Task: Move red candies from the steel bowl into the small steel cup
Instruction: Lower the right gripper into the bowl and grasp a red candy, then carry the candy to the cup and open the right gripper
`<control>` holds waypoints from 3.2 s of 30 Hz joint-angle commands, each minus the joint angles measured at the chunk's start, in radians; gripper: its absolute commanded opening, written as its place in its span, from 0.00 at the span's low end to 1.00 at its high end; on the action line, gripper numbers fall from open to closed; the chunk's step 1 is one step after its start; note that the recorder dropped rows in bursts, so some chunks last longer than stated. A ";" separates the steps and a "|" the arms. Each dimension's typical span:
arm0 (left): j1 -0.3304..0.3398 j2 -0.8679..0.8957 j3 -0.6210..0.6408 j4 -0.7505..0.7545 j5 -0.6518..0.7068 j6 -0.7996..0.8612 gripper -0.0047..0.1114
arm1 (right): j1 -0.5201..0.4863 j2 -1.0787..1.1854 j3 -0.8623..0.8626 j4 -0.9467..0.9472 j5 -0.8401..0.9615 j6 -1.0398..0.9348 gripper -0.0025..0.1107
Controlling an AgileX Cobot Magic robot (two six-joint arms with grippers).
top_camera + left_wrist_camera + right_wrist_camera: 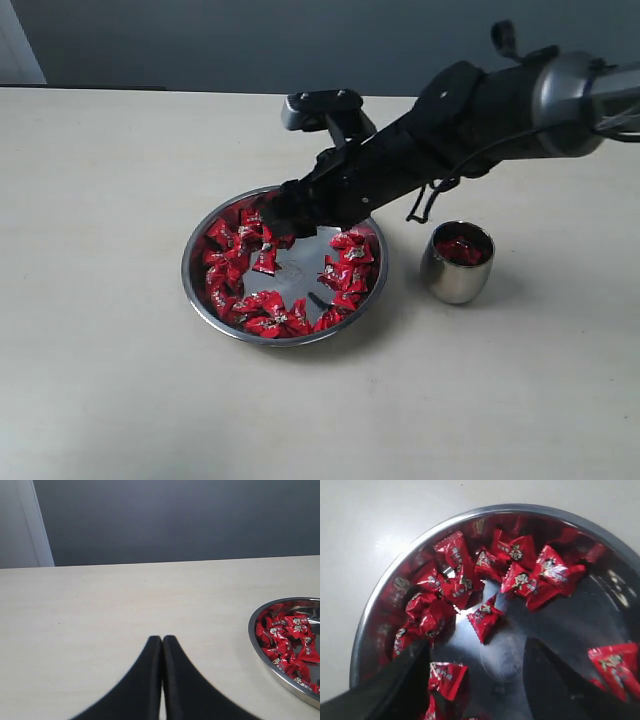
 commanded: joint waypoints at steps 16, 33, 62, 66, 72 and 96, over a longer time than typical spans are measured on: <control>-0.006 -0.005 0.002 0.001 -0.004 -0.002 0.04 | 0.017 0.222 -0.131 0.065 0.014 -0.003 0.50; -0.006 -0.005 0.002 0.001 -0.004 -0.002 0.04 | 0.092 0.239 -0.131 0.094 -0.122 -0.010 0.39; -0.006 -0.005 0.002 0.001 -0.004 -0.002 0.04 | -0.203 -0.471 0.094 -0.560 0.203 0.357 0.02; -0.006 -0.005 0.002 0.001 -0.004 -0.002 0.04 | -0.235 -0.484 0.233 -0.570 0.140 0.376 0.02; -0.006 -0.005 0.002 0.001 -0.004 -0.002 0.04 | -0.235 -0.449 0.292 -0.598 0.081 0.388 0.02; -0.006 -0.005 0.002 0.001 -0.004 -0.002 0.04 | -0.233 -0.353 0.271 -0.577 -0.042 0.512 0.39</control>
